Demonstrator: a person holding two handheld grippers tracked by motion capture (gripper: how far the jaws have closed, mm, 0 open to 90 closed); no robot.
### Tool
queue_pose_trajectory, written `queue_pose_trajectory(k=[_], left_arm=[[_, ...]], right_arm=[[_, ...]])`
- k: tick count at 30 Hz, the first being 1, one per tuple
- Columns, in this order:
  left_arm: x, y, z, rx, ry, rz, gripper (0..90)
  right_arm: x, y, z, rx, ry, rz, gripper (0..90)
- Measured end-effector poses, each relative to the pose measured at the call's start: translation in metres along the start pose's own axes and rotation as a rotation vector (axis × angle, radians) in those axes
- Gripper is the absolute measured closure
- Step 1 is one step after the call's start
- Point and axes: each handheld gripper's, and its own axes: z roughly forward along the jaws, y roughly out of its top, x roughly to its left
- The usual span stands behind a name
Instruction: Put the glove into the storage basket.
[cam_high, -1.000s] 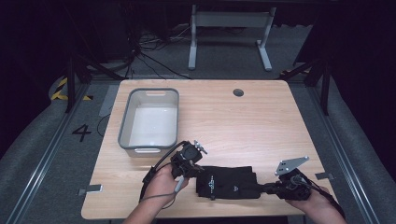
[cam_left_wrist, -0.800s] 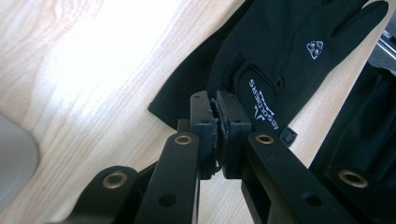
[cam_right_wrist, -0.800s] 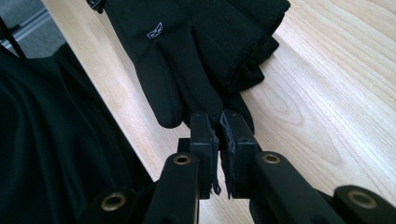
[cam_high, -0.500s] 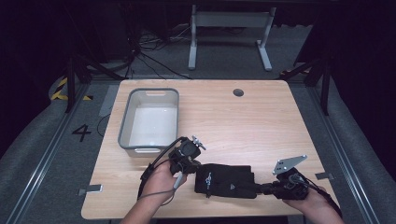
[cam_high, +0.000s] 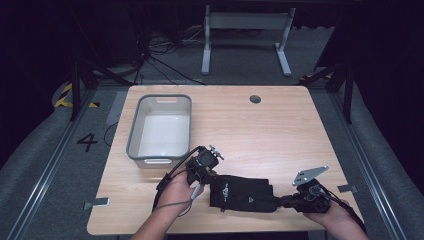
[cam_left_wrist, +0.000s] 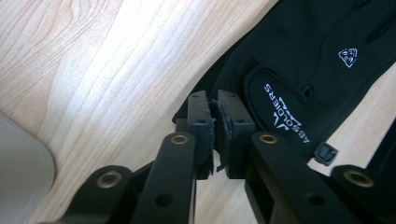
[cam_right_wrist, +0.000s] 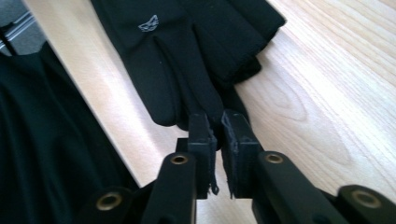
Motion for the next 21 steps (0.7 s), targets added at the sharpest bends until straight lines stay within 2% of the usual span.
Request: queue_pose_trajectory(k=[1, 2, 3, 8, 11, 13, 17, 19, 21], left_arm=[[0.000, 0.000, 0.000, 0.000, 0.000, 0.000, 80.5], [0.000, 0.000, 0.000, -0.001, 0.002, 0.000, 80.5], [0.001, 0.000, 0.000, -0.002, -0.005, -0.003, 77.4], [-0.001, 0.000, -0.002, -0.022, -0.004, -0.005, 74.2], [-0.005, 0.001, -0.004, -0.044, -0.014, 0.012, 72.1], [-0.012, 0.004, -0.007, -0.074, -0.029, 0.038, 68.6], [-0.018, 0.009, -0.010, -0.086, -0.036, 0.064, 67.1], [-0.021, 0.011, -0.011, -0.097, -0.045, 0.077, 66.6], [-0.024, 0.013, -0.012, -0.099, -0.056, 0.086, 66.3]], right_arm=[[-0.001, -0.001, 0.001, 0.000, -0.022, 0.002, 75.5], [-0.001, -0.001, 0.001, 0.000, -0.022, 0.002, 75.5], [-0.004, -0.002, 0.000, -0.015, -0.041, 0.010, 70.2], [-0.006, -0.002, -0.007, -0.051, -0.064, 0.005, 69.8], [-0.007, -0.002, -0.011, -0.073, -0.078, 0.003, 69.3], [-0.010, -0.003, -0.012, -0.082, -0.083, 0.012, 67.9], [-0.014, -0.004, -0.013, -0.090, -0.095, 0.020, 65.9], [-0.019, -0.006, -0.014, -0.097, -0.128, 0.026, 64.7], [-0.021, -0.007, -0.014, -0.099, -0.125, 0.029, 64.3]])
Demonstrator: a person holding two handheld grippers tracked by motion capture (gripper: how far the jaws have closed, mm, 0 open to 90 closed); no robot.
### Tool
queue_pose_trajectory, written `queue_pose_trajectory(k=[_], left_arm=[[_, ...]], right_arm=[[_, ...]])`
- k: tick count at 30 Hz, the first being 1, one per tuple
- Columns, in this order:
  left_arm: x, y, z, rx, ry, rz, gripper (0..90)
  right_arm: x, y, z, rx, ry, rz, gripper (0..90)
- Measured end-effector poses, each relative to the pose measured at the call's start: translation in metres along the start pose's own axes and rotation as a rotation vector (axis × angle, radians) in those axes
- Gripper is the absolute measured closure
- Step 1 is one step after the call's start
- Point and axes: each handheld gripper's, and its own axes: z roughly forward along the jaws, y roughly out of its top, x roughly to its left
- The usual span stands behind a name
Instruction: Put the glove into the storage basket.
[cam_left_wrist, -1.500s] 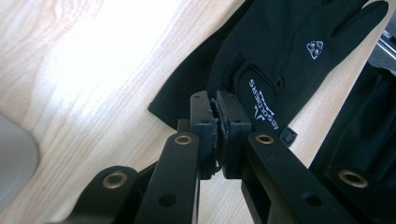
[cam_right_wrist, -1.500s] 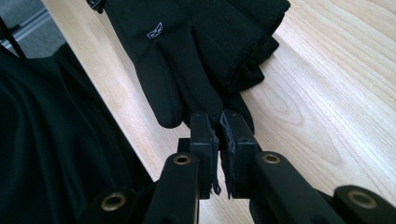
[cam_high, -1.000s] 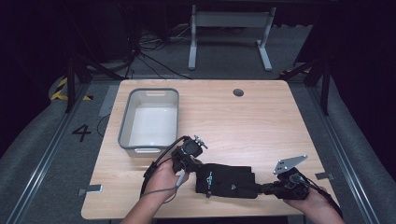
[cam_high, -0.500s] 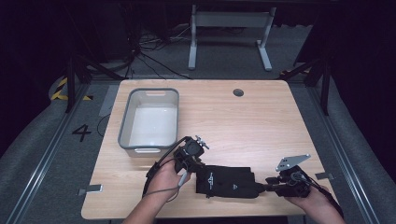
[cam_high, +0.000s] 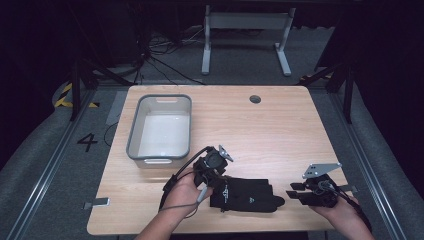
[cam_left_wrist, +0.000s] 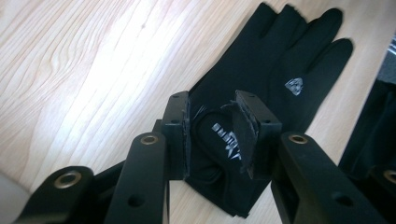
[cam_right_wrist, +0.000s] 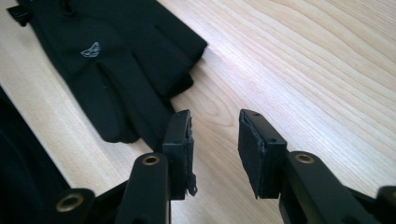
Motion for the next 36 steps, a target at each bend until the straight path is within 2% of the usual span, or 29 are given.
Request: queue_pose_trajectory(k=[11, 16, 19, 24, 28, 29, 34, 36], left_arm=[[-0.017, 0.008, 0.011, 0.015, -0.041, 0.049, 56.6], [-0.022, 0.010, 0.017, 0.018, -0.069, 0.066, 56.0], [-0.024, 0.013, 0.024, 0.037, -0.085, 0.088, 55.9], [-0.026, 0.017, 0.039, 0.071, -0.120, 0.093, 53.8], [-0.029, 0.017, 0.049, 0.091, -0.127, 0.112, 49.4], [-0.029, 0.015, 0.051, 0.092, -0.123, 0.129, 48.8], [-0.028, 0.012, 0.055, 0.110, -0.133, 0.124, 47.2], [-0.028, 0.011, 0.058, 0.120, -0.124, 0.126, 46.7]], right_arm=[[-0.019, -0.006, 0.002, -0.022, -0.038, 0.039, 59.4], [-0.022, -0.007, 0.002, -0.038, -0.039, 0.048, 58.5], [-0.023, -0.008, 0.002, -0.045, -0.031, 0.059, 58.0], [-0.023, -0.008, -0.001, -0.061, -0.032, 0.059, 56.3], [-0.021, -0.008, -0.001, -0.059, -0.024, 0.055, 55.8], [-0.020, -0.009, -0.001, -0.060, -0.023, 0.056, 55.8], [-0.019, -0.008, -0.001, -0.063, -0.017, 0.057, 55.5], [-0.018, -0.008, 0.000, -0.064, -0.015, 0.051, 55.5]])
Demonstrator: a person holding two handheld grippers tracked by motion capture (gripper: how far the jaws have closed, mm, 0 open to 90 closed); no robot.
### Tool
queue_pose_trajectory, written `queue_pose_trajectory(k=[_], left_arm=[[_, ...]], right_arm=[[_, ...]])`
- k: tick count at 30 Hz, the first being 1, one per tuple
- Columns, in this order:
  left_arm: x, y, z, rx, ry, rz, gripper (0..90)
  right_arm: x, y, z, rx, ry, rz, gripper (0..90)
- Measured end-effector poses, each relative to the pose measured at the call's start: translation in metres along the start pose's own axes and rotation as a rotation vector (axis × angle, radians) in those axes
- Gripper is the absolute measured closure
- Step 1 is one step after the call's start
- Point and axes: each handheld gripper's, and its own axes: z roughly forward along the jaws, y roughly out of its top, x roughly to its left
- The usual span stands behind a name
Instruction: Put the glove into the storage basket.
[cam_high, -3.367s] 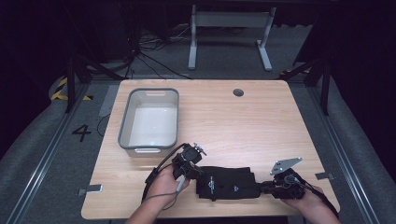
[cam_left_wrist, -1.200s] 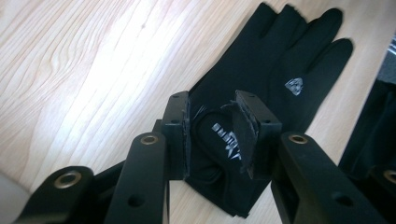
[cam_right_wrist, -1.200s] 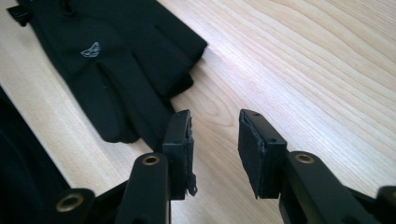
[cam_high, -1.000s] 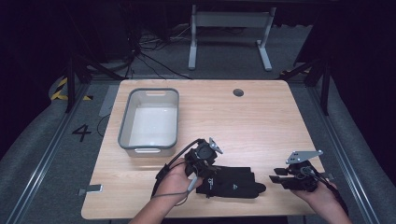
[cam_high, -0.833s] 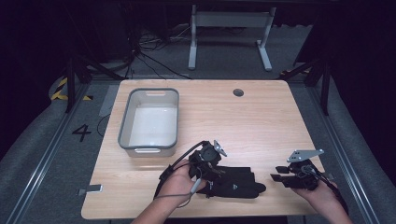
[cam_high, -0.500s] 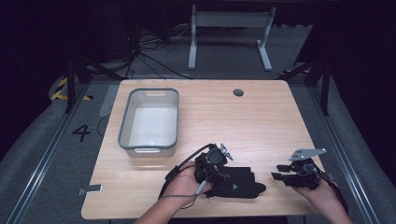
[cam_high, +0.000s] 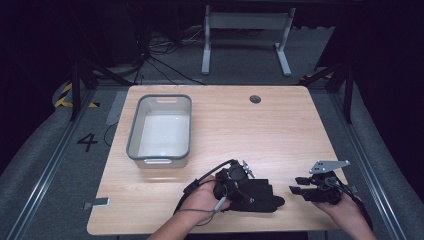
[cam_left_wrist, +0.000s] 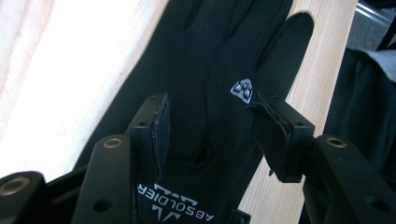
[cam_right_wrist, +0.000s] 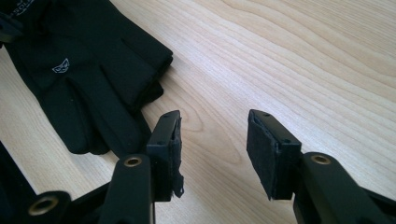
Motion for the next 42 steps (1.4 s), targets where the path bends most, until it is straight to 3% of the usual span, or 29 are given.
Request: queue_pose_trajectory(k=[7, 13, 23, 26, 29, 37, 42], left_arm=[[0.006, -0.001, 0.007, -0.012, 0.006, -0.001, 39.8], [0.008, -0.001, 0.016, 0.011, 0.001, 0.008, 35.3], [0.010, -0.005, 0.026, 0.019, -0.030, 0.008, 29.9], [0.009, -0.005, 0.027, 0.018, -0.020, 0.031, 28.7], [0.007, -0.006, 0.028, 0.023, -0.011, 0.026, 28.9], [-0.001, -0.005, 0.032, 0.035, 0.065, 0.055, 31.7], [-0.001, -0.002, 0.031, 0.055, 0.081, 0.058, 40.7]], right_arm=[[0.001, 0.001, 0.002, 0.000, 0.005, 0.002, 53.1], [-0.001, 0.001, 0.000, -0.014, 0.022, 0.015, 52.8], [0.001, 0.001, 0.001, -0.021, 0.040, 0.017, 52.9], [0.001, 0.001, 0.001, -0.018, 0.043, 0.019, 52.9], [0.001, 0.002, 0.001, -0.021, 0.047, 0.021, 52.8], [0.001, 0.002, 0.000, -0.031, 0.058, 0.031, 53.3], [0.002, 0.003, 0.001, -0.032, 0.060, 0.030, 53.3]])
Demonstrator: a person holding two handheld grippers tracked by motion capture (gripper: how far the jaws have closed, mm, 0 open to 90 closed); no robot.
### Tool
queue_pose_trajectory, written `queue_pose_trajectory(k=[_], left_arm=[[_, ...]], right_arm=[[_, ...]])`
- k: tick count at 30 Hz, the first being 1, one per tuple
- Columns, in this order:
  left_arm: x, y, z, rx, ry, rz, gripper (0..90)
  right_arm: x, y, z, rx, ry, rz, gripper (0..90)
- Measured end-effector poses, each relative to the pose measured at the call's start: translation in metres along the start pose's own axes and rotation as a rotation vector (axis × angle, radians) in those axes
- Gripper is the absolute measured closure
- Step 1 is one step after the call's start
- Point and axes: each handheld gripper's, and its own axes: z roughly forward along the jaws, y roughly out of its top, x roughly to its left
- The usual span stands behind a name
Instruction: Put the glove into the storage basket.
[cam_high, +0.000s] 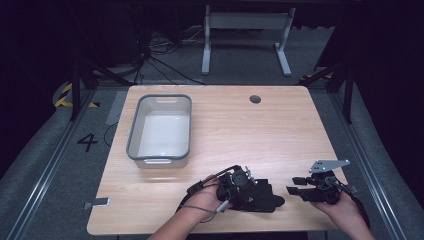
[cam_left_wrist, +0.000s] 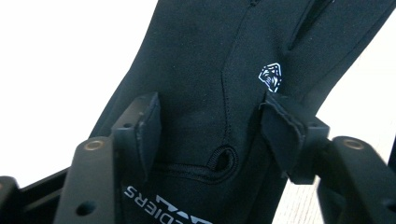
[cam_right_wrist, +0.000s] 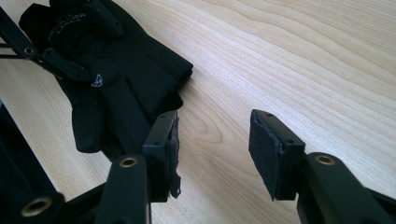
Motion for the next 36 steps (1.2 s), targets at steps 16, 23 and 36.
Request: queue_pose_trajectory(k=[16, 23, 36], left_arm=[[0.002, 0.004, -0.005, 0.016, 0.029, 0.000, 68.6], [0.006, 0.003, -0.015, -0.017, -0.008, -0.041, 74.7], [0.003, 0.003, -0.037, -0.036, -0.028, -0.058, 77.5]], right_arm=[[-0.001, 0.000, 0.002, 0.003, 0.008, 0.013, 54.4], [-0.004, -0.001, 0.001, 0.000, 0.014, 0.030, 55.0], [-0.005, -0.001, 0.001, -0.004, 0.021, 0.047, 55.3]])
